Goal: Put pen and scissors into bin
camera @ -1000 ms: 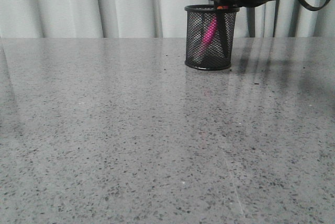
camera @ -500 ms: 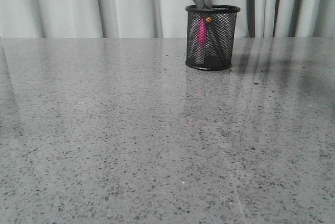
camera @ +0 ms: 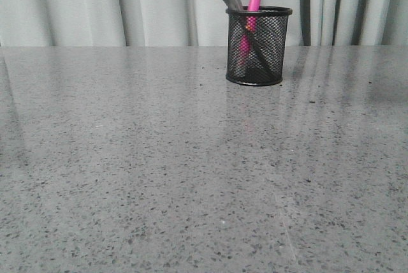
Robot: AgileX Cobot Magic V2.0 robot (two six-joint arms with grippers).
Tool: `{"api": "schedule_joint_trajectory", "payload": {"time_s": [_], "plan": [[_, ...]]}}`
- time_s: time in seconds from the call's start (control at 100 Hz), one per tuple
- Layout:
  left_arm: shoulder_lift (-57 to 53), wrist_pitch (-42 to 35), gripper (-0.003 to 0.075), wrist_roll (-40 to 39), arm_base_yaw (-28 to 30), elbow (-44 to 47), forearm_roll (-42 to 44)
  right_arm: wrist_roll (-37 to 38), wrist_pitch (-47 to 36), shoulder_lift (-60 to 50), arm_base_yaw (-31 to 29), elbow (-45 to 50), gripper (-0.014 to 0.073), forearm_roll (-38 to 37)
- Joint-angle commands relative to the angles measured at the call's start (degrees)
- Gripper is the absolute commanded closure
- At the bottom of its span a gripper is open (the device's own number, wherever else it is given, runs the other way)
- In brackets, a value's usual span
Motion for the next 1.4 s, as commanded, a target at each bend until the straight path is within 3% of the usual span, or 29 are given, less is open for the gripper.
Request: {"api": "schedule_joint_trajectory", "payload": {"time_s": [0.0,0.23,0.55,0.72,0.94,1.39], "plan": [[-0.9,-0.2,0.0739,-0.1,-0.5,-1.0,-1.2,0.0,-0.8,-6.7,-2.0,1.4,0.0669,-0.2],[-8.1,-0.5,0.0739,0.5,-0.5,4.9,-1.9,-5.0,3.8,-22.0,-5.7,12.3,0.0669,-0.2],[-27.1,-6.8,0.0739,3.3,-0.5,16.7,-8.1,-5.1,4.8,-45.0,-6.0,31.2,0.0668,-0.2],[-34.7,-8.3,0.0739,3.3,-0.5,21.7,-12.1,-5.1,10.9,-53.8,-6.0,36.9,0.0668,-0.2],[-37.0,-8.6,0.0739,2.3,-0.5,25.2,-13.3,-5.1,17.1,-58.7,-6.0,38.4,0.0668,-0.1],[-37.0,-8.7,0.0739,2.3,-0.5,25.4,-16.2,-5.1,17.6,-58.7,-6.0,38.4,0.0669,-0.1]]}}
